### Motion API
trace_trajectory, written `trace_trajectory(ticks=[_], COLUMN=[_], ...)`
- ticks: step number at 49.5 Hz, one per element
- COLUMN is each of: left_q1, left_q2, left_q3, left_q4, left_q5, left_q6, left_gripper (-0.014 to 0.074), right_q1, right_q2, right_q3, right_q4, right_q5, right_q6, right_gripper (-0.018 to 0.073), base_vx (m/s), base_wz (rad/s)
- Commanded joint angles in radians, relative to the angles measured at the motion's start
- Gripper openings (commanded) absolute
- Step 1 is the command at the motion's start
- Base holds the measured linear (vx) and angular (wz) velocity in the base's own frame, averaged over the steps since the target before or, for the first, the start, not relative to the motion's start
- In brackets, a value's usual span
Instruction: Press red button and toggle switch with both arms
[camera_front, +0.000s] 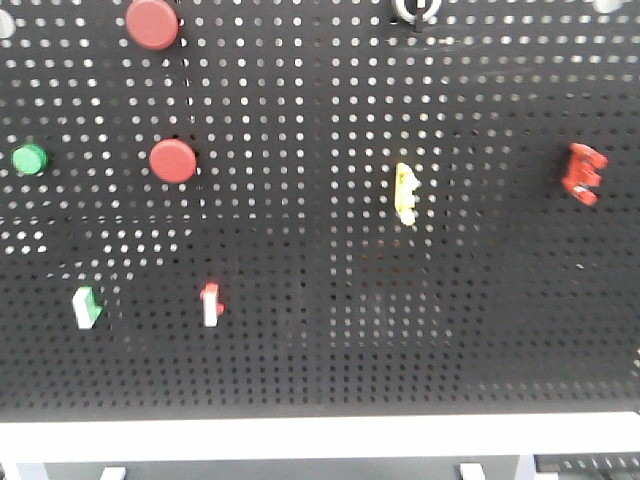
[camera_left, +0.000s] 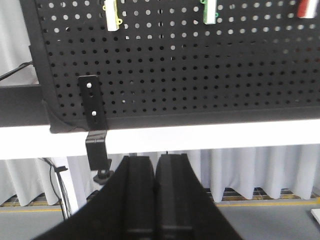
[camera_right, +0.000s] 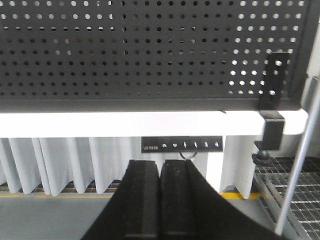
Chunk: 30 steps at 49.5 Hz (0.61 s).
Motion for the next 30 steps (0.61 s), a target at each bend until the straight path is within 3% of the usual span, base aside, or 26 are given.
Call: trace_trajectory(ticks=[1, 30], left_q1=[0.001, 0.001], left_q2=[-0.006, -0.006], left_q3=[0.033, 0.033], left_q4=[-0.01, -0.01], left_q5=[-0.081, -0.081], left_q6=[-0.007, -0.007], left_gripper=[0.0002, 0.0002], right_q1=[-0.007, -0.007], right_q2=[-0.009, -0.009], right_q3=[0.01, 0.01], right_q4=[-0.005, -0.01], right_q5=[-0.08, -0.082], right_q6=[0.002, -0.017], right_gripper=[0.0, 0.0], base_vx=[0.16, 0.04], base_wz=[0.01, 0.0])
